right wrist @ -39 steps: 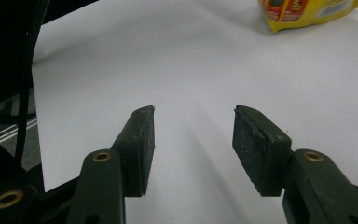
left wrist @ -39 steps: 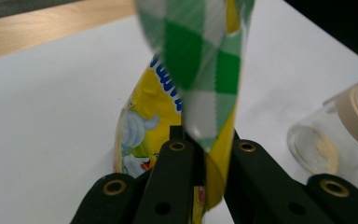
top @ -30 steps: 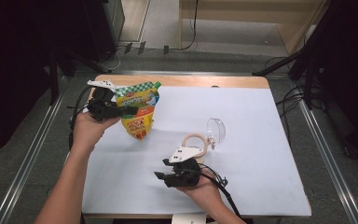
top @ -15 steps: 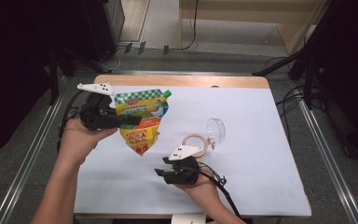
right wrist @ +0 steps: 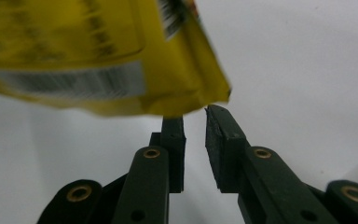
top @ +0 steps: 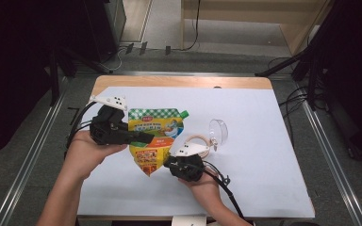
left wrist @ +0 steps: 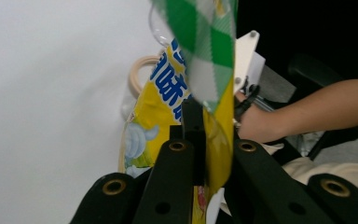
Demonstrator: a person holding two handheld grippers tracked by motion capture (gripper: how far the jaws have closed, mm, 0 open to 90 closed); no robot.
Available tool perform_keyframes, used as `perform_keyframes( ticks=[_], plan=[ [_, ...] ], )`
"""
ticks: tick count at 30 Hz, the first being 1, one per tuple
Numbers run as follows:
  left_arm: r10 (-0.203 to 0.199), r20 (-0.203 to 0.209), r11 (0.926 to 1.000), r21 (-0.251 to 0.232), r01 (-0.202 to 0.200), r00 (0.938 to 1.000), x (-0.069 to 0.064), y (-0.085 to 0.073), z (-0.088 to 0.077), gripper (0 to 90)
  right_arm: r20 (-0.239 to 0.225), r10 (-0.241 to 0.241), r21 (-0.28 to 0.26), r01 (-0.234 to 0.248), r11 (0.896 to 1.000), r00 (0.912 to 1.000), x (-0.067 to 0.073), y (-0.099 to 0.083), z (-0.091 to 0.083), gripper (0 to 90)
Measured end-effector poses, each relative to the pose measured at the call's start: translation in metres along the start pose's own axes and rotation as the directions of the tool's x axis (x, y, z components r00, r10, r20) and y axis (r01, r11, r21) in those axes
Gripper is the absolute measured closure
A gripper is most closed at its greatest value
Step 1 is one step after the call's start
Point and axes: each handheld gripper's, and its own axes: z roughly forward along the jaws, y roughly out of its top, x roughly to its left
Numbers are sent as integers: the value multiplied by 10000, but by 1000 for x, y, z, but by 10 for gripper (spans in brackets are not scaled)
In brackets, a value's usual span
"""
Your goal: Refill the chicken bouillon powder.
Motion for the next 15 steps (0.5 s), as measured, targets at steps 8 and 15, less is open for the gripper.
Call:
perform_keyframes(
  ticks=[8,15],
  plan=[
    [-408,167,9989,-222,412,9990,0,-1,4,900,331,-1667,-589,1684,9839,9855,16,-1,-4,738],
    [-607,-18,9971,-457,605,9982,1,1,12,889,-12,-2390,-549,2386,9696,9710,37,-3,-6,726]
  ],
)
